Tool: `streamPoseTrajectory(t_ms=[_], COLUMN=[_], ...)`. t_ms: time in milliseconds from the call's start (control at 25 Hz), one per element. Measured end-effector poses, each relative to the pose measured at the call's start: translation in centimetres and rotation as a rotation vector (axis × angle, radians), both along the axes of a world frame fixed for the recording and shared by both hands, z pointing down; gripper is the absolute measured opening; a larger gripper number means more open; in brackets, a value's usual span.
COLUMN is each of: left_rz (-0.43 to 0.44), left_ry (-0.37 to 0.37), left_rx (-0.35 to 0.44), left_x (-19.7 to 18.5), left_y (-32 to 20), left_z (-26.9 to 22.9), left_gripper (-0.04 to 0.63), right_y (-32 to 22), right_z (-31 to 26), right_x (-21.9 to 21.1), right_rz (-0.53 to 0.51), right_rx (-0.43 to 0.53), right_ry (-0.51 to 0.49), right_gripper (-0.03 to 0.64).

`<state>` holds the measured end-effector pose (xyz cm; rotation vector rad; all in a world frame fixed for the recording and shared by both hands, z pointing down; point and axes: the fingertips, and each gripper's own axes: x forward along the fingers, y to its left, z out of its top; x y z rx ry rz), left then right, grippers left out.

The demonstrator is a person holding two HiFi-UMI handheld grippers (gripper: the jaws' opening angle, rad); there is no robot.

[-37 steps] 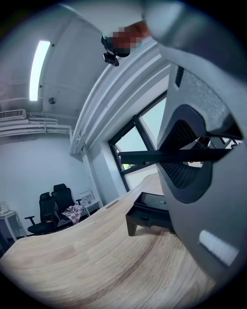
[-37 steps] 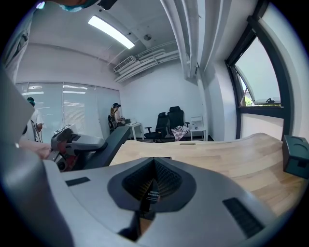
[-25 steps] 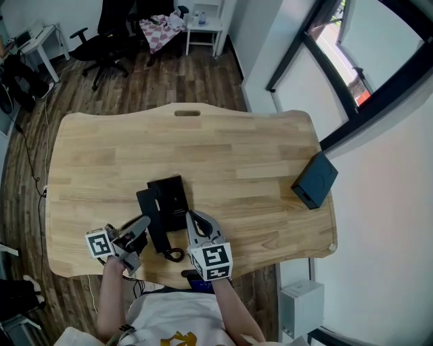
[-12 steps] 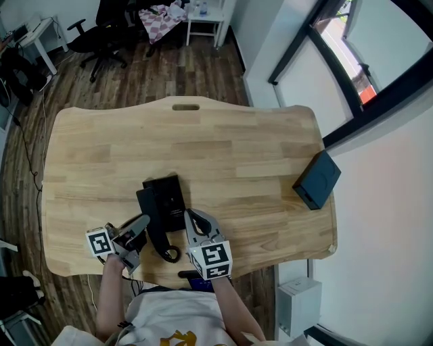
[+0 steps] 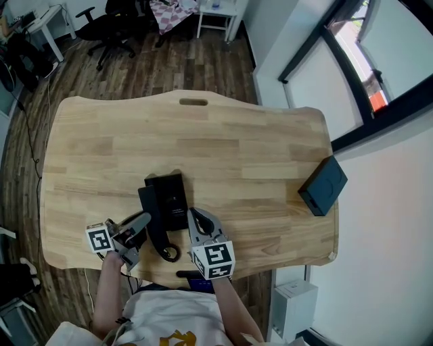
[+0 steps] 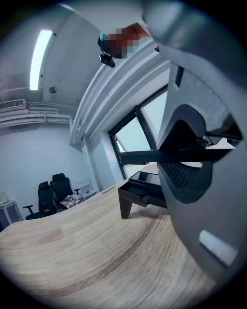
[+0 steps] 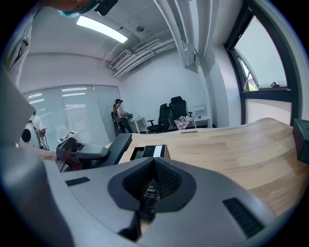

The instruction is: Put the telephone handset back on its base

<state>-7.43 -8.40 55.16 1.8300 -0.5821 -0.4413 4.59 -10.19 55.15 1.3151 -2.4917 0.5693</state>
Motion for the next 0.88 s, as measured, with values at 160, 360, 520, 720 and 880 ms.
streamPoseTrajectory(t_ms=[160, 360, 520, 720, 880], left_rz=[-0.005, -0.006, -0.012, -0.004, -0.006], left_ry=[-0.017, -0.020, -0.021, -0.014, -0.015], left_rx=[-0.006, -0.016, -0.025, -0.031, -0.032], left_x=[-0.2, -0.4, -0.5, -0.4, -0.4], left_y=[-0.1, -0.5, -1.0, -1.3, -1.8], left_z=[0.6, 1.2, 1.7, 2.1, 2.5], left_gripper=[0.072, 0.072, 0.072, 0.072, 0.072], right_y=[0.2, 0.3, 0.0, -0.4, -0.9], right_z=[0.0, 0.2, 0.6, 1.1, 1.5], right_x=[-0.5, -1.1, -1.3, -1.3, -1.3], right_rz=[-0.023, -0.050, -0.056, -0.056, -0.060], right_rx=[0.002, 0.000, -0.013, -0.025, -0.036], right_ry=[-0.018, -0.038, -0.036, -0.029, -0.029], right_gripper=[0.006, 0.006, 0.006, 0.006, 0.006])
